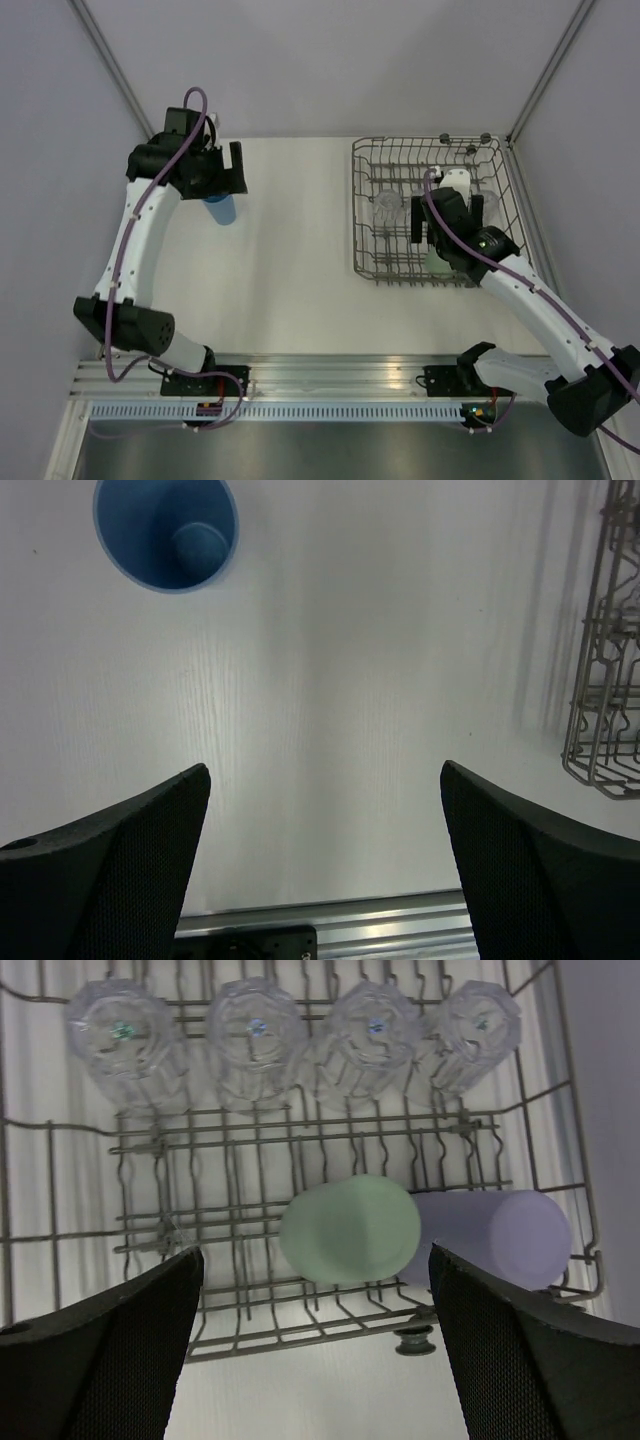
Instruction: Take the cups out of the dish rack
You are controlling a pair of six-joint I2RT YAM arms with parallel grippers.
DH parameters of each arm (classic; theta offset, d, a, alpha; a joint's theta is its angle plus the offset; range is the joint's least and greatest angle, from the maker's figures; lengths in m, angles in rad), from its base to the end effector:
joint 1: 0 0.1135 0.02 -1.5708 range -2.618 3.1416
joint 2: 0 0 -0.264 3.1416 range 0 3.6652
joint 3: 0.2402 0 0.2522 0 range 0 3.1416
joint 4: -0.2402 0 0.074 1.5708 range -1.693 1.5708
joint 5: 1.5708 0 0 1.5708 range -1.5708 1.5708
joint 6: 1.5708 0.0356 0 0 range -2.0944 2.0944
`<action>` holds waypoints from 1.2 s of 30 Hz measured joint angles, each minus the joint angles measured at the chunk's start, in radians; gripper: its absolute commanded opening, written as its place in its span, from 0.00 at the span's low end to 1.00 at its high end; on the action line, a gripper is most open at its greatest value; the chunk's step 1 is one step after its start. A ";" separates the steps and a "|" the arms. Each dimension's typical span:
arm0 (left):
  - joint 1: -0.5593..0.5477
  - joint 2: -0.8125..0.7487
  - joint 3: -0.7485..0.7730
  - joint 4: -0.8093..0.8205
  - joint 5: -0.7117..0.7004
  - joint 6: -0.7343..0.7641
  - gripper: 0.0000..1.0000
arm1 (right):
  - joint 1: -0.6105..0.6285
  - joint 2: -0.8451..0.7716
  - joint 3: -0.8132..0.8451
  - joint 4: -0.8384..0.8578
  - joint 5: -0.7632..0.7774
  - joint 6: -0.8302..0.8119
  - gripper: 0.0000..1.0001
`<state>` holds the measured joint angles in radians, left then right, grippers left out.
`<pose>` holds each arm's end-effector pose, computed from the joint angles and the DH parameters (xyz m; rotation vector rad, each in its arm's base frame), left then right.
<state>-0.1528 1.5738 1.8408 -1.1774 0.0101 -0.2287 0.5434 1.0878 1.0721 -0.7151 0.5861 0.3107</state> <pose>0.3048 -0.0473 0.4134 -0.0901 2.4878 -0.1741 0.1989 0.0971 0.3343 0.0381 2.1664 -0.1926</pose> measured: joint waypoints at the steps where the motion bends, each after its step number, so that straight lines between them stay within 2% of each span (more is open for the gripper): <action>1: -0.015 -0.066 -0.060 0.012 0.000 -0.002 1.00 | -0.022 0.014 0.000 -0.005 0.009 0.001 0.98; 9: -0.150 -0.568 -0.563 0.187 -0.008 -0.060 1.00 | -0.192 0.048 -0.011 0.013 0.000 0.015 0.98; 19: -0.163 -0.933 -0.884 0.316 -0.006 -0.071 1.00 | -0.304 0.090 -0.073 0.050 -0.182 0.015 0.96; 22: -0.163 -0.978 -0.923 0.349 0.003 -0.071 1.00 | -0.317 0.109 -0.080 0.053 -0.226 0.014 0.96; 32: -0.171 -0.969 -0.948 0.398 0.038 -0.071 1.00 | -0.325 0.194 -0.084 0.056 -0.257 0.006 0.91; 36: -0.186 -0.984 -0.948 0.401 0.037 -0.071 1.00 | -0.325 0.225 -0.084 0.056 -0.259 0.001 0.84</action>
<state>-0.3386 0.5900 0.8925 -0.7769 0.0471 -0.2996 0.2184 1.3132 0.9878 -0.6594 0.3271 0.3115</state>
